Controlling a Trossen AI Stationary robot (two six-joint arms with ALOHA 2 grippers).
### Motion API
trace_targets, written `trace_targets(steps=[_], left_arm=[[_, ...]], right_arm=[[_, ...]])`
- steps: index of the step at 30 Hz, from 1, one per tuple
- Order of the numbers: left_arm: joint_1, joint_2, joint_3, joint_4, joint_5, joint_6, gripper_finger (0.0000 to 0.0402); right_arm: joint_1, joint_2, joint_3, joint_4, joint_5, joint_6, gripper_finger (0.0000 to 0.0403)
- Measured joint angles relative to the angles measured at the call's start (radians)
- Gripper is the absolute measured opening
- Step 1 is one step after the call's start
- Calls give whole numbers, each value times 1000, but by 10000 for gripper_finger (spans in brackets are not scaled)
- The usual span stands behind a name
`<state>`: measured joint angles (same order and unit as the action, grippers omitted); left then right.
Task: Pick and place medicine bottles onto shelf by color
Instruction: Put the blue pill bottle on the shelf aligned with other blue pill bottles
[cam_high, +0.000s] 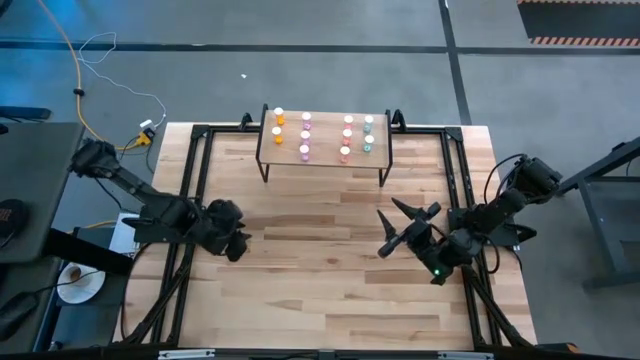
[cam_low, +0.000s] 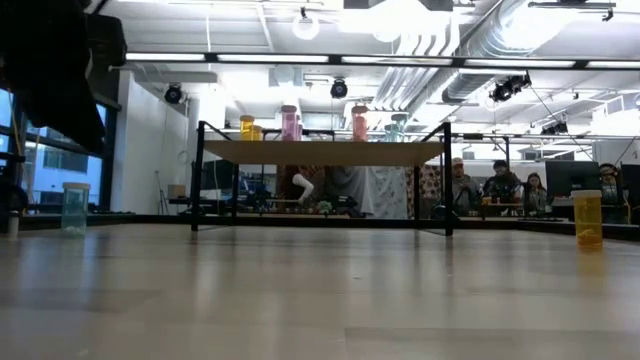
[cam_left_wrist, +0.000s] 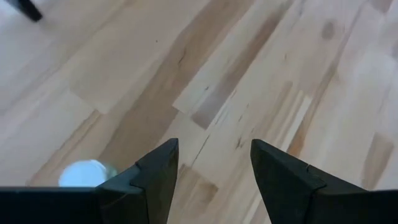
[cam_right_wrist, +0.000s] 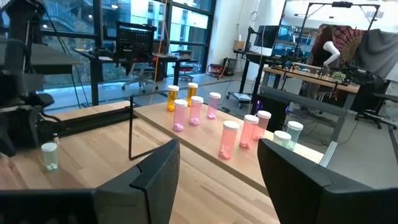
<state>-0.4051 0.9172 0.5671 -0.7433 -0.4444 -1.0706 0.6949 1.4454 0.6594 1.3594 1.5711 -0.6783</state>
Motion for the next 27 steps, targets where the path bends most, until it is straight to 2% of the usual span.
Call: trace_targets(steps=[4,10,18,27], left_arm=[[-84,32,0,0,-84,-187,193],[-167,120,0,-37,-117,-402,193],[-259,242,0,-85,-172,-600,193],[-309,354,0,-170,-175,-811,193]], right_arm=[[0,0,0,-22,0,0,209],[0,0,0,-32,0,0,209],[0,0,0,-33,0,0,209],[0,0,0,-40,0,0,209]])
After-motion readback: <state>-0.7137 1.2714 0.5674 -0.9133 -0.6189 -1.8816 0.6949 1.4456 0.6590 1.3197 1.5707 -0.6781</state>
